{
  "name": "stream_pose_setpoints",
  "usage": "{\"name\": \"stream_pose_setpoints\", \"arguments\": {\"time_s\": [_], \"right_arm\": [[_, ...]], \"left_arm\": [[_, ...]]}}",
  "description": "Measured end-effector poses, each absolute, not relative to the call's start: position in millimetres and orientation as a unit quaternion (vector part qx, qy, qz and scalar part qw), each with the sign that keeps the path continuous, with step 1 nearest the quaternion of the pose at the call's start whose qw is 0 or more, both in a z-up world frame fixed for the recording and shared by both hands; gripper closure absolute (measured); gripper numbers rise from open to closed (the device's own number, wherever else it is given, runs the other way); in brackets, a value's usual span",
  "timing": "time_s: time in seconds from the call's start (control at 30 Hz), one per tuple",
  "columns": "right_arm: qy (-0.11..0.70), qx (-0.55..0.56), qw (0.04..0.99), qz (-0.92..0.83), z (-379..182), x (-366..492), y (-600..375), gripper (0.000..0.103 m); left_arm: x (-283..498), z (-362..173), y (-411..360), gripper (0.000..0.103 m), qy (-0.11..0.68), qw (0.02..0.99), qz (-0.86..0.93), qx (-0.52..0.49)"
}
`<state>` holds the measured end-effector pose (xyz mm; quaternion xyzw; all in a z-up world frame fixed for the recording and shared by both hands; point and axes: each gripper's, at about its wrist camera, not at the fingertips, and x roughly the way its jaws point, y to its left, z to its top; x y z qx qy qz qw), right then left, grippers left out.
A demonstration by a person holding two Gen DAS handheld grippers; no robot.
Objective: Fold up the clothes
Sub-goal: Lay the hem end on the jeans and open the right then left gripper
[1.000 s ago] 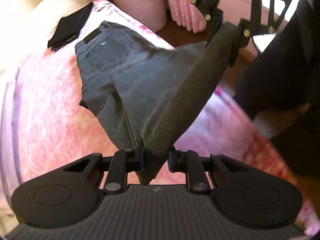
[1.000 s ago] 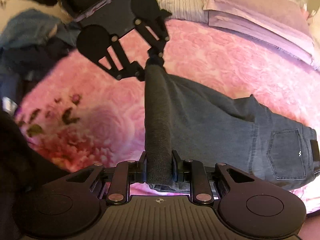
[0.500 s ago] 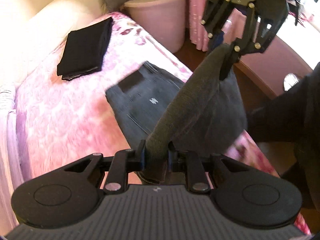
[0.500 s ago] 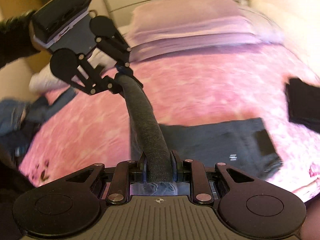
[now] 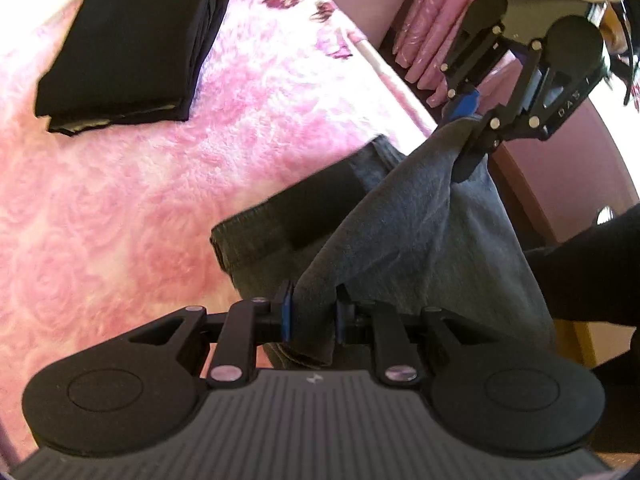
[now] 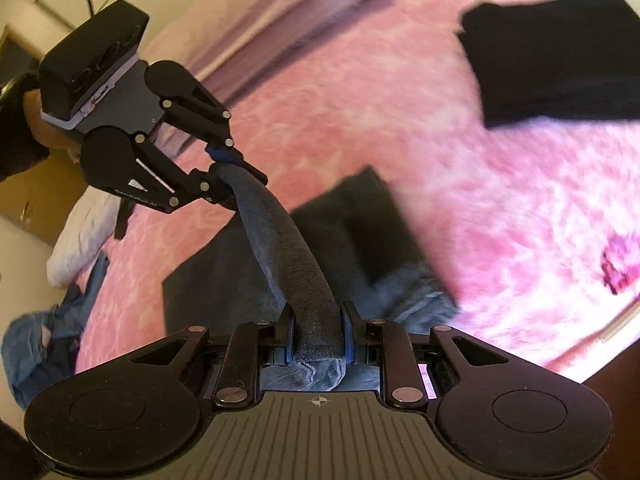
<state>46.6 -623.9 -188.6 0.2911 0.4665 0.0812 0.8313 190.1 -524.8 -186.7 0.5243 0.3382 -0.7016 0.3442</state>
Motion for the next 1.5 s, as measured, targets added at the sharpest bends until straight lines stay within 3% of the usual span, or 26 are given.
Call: {"name": "stream_pose_setpoints", "arguments": {"time_s": [0.23, 0.33, 0.67, 0.8, 0.93, 0.97, 1.0, 1.03, 1.27, 1.5], "right_arm": [[0.476, 0.319, 0.817, 0.069, -227, 55, -651, 0.081], [0.474, 0.328, 0.815, 0.062, -231, 56, -654, 0.081], [0.439, 0.369, 0.819, 0.024, -210, 44, -651, 0.080], [0.444, 0.377, 0.813, 0.001, -224, 49, -655, 0.080], [0.447, 0.387, 0.807, -0.017, -230, 47, -659, 0.079], [0.447, 0.384, 0.808, -0.025, -228, 46, -659, 0.073], [0.444, 0.376, 0.812, -0.040, -222, 43, -659, 0.061], [0.438, 0.372, 0.816, -0.057, -215, 40, -660, 0.058], [0.405, 0.320, 0.855, -0.037, -173, 27, -636, 0.058], [0.466, 0.253, 0.848, -0.011, -204, 48, -610, 0.059]], "left_arm": [[209, -226, -551, 0.080, 0.387, 0.350, -0.689, 0.504], [222, -226, -553, 0.073, 0.414, 0.369, -0.679, 0.481], [258, -208, -542, 0.073, 0.497, 0.458, -0.652, 0.344], [264, -222, -546, 0.068, 0.506, 0.490, -0.631, 0.325], [257, -226, -548, 0.068, 0.501, 0.510, -0.618, 0.327], [256, -224, -547, 0.067, 0.499, 0.514, -0.617, 0.327], [255, -222, -545, 0.067, 0.496, 0.519, -0.615, 0.326], [255, -218, -541, 0.069, 0.493, 0.526, -0.613, 0.324], [247, -185, -511, 0.072, 0.481, 0.535, -0.626, 0.300], [229, -229, -533, 0.077, 0.490, 0.525, -0.617, 0.323]]}}
